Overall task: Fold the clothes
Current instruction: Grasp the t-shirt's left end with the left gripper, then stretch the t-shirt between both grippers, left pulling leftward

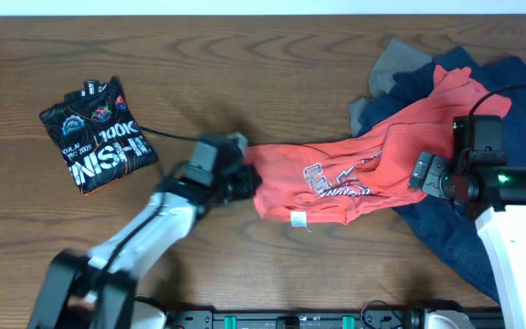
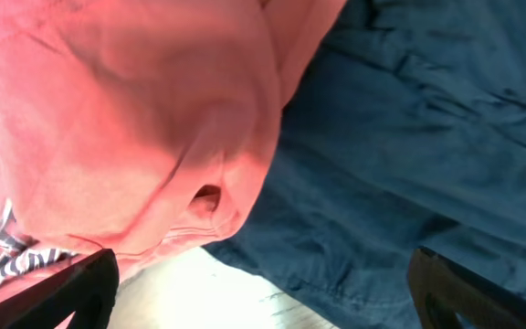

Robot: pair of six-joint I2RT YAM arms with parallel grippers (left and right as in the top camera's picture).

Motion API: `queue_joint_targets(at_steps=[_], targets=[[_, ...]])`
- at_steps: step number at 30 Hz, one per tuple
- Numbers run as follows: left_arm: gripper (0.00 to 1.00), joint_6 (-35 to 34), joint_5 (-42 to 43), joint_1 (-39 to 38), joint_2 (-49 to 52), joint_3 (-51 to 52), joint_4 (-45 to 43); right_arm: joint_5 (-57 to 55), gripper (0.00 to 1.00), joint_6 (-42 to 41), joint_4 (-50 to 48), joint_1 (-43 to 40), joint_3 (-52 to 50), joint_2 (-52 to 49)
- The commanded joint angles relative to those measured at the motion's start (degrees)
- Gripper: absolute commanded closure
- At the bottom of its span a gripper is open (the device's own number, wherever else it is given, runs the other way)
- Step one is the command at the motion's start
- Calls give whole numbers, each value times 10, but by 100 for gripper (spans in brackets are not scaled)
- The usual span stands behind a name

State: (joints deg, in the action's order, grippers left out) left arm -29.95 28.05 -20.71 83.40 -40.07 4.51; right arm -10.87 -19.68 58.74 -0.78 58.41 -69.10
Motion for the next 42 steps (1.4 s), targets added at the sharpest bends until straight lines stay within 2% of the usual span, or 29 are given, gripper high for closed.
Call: queue_joint_targets(at_steps=[1, 7, 10, 15, 16, 19, 20, 23, 26, 29, 33, 40, 42], targets=[[94, 12, 29, 61, -87, -71, 18, 42, 9, 44, -6, -4, 0, -26], [94, 12, 37, 165, -196, -138, 13, 148, 28, 136, -26, 0, 0, -81], [94, 11, 36, 225, -230, -155, 3, 190, 30, 192, -38, 10, 0, -117], [94, -17, 39, 296, -242, -155, 13, 203, 38, 198, -96, 31, 0, -179], [94, -19, 39, 299, -241, -155, 24, 215, 45, 202, -119, 36, 0, -190], [94, -18, 39, 299, -231, -155, 72, 233, 78, 226, -182, 55, 0, -228], [94, -16, 39, 299, -226, -155, 85, 231, 84, 226, -196, 59, 0, -240], [94, 10, 39, 299, -204, -155, 122, 228, 88, 227, -236, 64, 0, -288], [94, 32, 39, 299, -180, -155, 144, 195, 99, 214, -267, 56, 0, -336], [94, 61, 38, 299, -154, -155, 147, 95, 99, 165, -293, 36, 0, -367], [94, 75, 5, 299, -117, -155, 147, -37, 93, 104, -323, -20, 0, -376], [94, 79, -7, 299, -70, -155, 138, -39, 85, 89, -352, -179, 13, -376], [94, 87, -7, 299, -65, -155, 129, -39, 78, 89, -358, -223, 16, -376]])
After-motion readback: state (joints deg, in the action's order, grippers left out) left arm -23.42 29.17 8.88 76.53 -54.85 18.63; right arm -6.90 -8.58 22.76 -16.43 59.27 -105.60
